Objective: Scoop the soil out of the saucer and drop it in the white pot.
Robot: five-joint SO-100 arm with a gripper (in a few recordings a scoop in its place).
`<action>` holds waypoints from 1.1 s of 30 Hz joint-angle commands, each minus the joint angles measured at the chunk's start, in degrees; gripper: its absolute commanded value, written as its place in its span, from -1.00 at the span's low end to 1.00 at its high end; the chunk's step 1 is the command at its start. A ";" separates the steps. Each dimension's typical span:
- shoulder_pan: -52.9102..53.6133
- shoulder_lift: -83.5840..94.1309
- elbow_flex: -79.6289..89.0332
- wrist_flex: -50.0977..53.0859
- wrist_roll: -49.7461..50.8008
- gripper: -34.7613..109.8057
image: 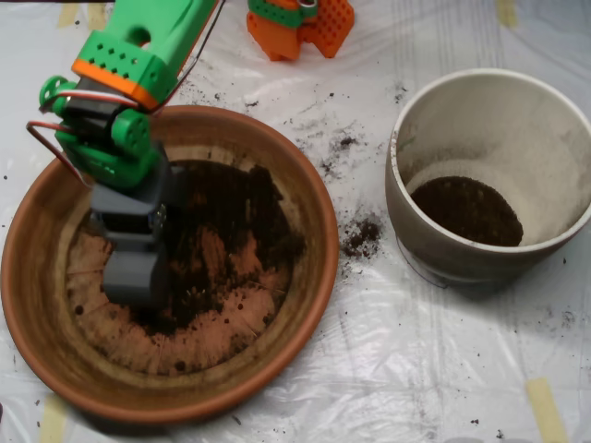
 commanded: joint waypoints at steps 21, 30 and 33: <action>0.79 26.37 33.84 -19.78 3.34 -0.17; 1.23 25.31 33.75 -18.54 2.99 -0.34; 1.23 27.86 36.74 -19.69 2.37 -0.40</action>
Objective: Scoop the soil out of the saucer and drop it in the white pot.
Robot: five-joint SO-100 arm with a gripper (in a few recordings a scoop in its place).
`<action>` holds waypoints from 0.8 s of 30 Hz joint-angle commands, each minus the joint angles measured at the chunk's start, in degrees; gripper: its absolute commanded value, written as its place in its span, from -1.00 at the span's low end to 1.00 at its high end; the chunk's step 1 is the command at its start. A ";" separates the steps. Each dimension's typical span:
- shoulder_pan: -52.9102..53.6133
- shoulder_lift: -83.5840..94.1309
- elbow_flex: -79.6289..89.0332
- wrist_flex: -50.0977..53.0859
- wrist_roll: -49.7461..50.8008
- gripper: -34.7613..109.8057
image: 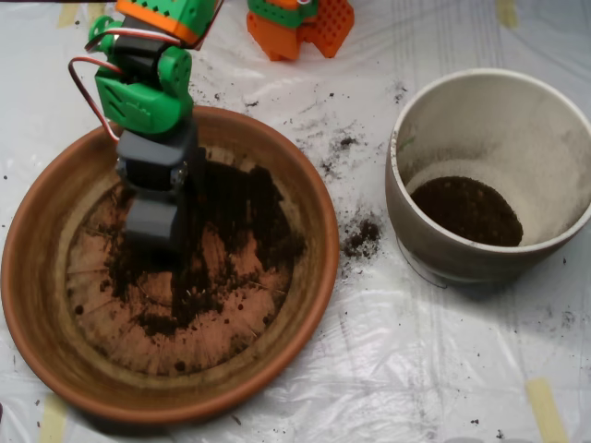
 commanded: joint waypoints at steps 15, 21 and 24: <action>-6.15 13.62 4.04 8.09 0.44 -0.53; -10.99 17.49 -3.52 15.38 6.06 -0.53; -12.83 21.09 -5.27 16.44 8.09 -0.53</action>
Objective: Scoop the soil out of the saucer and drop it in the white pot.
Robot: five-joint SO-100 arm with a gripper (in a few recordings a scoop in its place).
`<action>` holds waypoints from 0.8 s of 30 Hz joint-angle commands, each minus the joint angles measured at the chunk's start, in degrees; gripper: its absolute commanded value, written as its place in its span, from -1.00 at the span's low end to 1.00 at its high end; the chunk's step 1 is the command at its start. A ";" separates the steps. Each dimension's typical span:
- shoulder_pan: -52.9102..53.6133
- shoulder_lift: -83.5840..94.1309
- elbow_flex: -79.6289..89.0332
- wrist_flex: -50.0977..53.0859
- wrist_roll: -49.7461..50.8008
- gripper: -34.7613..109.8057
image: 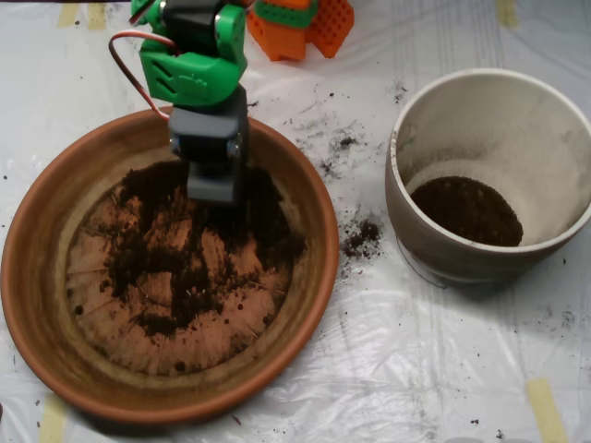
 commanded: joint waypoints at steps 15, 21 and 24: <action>-9.05 16.87 -23.82 14.85 2.20 -0.53; -11.43 11.87 -38.58 22.68 2.81 -0.53; -12.83 9.23 -45.26 25.93 3.08 -0.53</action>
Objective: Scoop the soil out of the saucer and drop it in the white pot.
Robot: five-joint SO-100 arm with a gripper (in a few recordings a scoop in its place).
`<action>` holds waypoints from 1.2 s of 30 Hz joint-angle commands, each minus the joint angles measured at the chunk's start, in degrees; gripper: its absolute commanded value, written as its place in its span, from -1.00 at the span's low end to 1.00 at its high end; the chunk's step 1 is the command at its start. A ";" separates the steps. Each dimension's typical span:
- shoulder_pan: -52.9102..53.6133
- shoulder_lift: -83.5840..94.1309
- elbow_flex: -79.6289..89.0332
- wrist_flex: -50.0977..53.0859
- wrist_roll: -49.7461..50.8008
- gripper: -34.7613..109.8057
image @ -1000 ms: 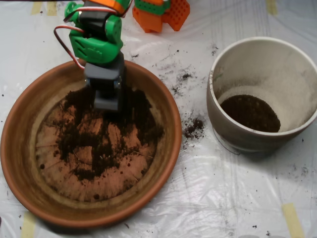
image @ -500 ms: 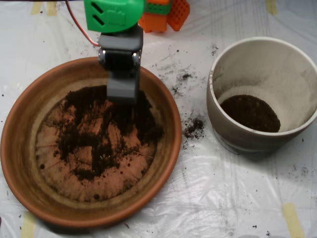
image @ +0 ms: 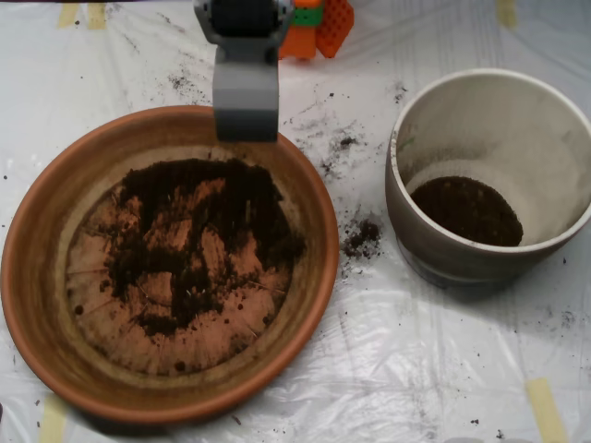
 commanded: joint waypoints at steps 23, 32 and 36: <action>-33.13 -15.47 -29.71 10.20 0.26 -0.53; -36.39 -16.00 -28.30 11.78 -0.79 -0.11; -37.09 -15.56 -28.30 12.48 -0.70 -0.03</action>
